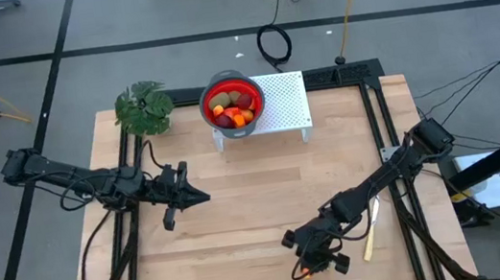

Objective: Pick & Place Fruit
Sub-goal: Put the peach into the red strainer bowl

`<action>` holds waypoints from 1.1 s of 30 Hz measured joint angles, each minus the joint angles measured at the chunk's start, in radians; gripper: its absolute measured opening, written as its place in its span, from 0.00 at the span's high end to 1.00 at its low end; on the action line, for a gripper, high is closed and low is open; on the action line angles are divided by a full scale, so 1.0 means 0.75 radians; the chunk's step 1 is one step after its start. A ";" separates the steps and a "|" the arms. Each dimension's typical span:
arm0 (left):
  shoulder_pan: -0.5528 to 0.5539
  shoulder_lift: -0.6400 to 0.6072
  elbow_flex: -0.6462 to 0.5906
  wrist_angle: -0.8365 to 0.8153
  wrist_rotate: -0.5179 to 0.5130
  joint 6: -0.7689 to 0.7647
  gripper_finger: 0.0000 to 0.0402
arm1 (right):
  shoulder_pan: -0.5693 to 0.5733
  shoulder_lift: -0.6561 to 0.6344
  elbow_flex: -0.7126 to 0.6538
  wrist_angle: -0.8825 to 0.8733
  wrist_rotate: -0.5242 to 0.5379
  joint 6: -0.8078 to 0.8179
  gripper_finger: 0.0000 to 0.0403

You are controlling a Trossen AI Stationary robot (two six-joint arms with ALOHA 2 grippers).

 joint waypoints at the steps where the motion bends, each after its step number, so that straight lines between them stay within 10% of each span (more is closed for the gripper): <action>1: -0.001 0.001 0.000 0.000 0.000 0.000 0.97 | 0.000 0.000 0.000 0.002 -0.001 0.000 0.73; 13: 0.000 0.001 0.001 -0.003 0.001 0.002 0.99 | 0.031 0.100 -0.075 0.264 0.003 0.059 0.43; 33: -0.001 0.001 0.002 -0.006 0.001 0.003 0.96 | 0.064 0.242 -0.108 0.298 0.076 0.002 0.42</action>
